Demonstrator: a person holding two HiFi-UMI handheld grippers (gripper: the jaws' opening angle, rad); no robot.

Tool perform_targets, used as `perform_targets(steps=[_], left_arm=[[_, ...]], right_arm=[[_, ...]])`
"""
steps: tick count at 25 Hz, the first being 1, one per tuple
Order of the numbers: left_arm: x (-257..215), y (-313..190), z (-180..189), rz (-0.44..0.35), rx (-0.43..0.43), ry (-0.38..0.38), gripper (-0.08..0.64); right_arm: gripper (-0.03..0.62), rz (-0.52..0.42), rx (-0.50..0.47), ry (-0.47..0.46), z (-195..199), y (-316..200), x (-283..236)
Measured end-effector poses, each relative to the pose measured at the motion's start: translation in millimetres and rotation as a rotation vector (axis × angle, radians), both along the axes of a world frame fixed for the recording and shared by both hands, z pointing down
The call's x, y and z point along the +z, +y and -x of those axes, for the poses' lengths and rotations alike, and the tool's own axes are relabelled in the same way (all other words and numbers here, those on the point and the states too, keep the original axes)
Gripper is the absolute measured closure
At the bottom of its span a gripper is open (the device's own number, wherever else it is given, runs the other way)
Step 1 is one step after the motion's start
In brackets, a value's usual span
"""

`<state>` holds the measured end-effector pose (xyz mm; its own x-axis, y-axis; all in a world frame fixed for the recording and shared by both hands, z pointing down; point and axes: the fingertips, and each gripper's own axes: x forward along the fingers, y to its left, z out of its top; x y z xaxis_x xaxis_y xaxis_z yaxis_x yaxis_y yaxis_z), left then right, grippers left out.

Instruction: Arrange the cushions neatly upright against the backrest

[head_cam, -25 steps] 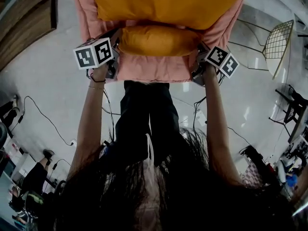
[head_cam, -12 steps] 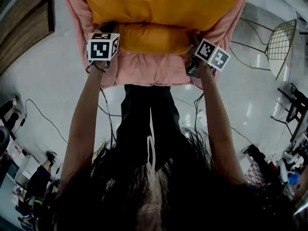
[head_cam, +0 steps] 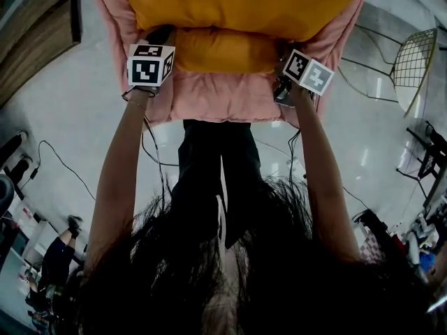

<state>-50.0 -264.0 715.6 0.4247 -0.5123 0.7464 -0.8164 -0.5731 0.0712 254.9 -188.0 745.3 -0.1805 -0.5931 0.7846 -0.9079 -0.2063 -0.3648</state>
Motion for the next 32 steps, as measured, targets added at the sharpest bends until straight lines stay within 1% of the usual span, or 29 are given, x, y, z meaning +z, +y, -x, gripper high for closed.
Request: perform_targets(steps=[2,3,5,7,10,12,14,17,21,25,27,29,32], left_arm=[[-3.4,4.7,1.7,0.005,0.013,-0.007,0.514],[-6.5,6.2,4.3,-0.001,0.009,-0.014,0.513],[-16.2,6.5,14.3,-0.028,-0.038,-0.009,0.512],[-28.5,5.4,27.6,-0.047,-0.115,0.038,0.512],[-49.8,6.8,46.3,-0.062,-0.205,0.136,0.512],[-62.8,14.4,57.8,-0.07,-0.224,0.18,0.512],[-74.6,27.8,67.2,-0.072,-0.212,0.207,0.512],[-94.0,54.4,77.2,-0.07,-0.161,0.235,0.512],[-120.8,86.4,69.2,-0.078,-0.074,0.274,0.512],[-162.2,122.4,70.8,-0.085,-0.023,0.34,0.512],[-183.8,139.8,68.4,-0.083,-0.006,0.379,0.512],[-205.2,151.4,61.1,-0.095,0.02,0.413,0.512],[-237.3,168.4,53.7,-0.126,0.082,0.425,0.512]], right_arm=[[0.528,-0.001,-0.008,0.017,-0.6,3.5,-3.0],[0.515,0.003,-0.007,0.028,-2.0,5.1,-4.6],[0.449,0.009,-0.003,0.044,-5.1,7.3,-8.7],[0.382,-0.001,0.011,0.046,-8.6,7.6,-16.3],[0.382,-0.063,0.065,0.017,-17.0,5.4,-39.1],[0.382,-0.112,0.079,-0.02,-15.2,6.5,-58.0],[0.382,-0.159,0.055,-0.044,-4.4,11.1,-79.2],[0.382,-0.233,-0.018,-0.055,25.6,22.6,-116.2],[0.383,-0.323,-0.1,-0.047,61.6,38.4,-162.1],[0.394,-0.391,-0.173,-0.036,117.2,63.7,-214.7],[0.411,-0.416,-0.185,-0.032,138.8,77.8,-238.6],[0.433,-0.447,-0.177,-0.043,153.3,87.3,-260.3],[0.456,-0.482,-0.17,-0.058,173.1,102.8,-292.6]])
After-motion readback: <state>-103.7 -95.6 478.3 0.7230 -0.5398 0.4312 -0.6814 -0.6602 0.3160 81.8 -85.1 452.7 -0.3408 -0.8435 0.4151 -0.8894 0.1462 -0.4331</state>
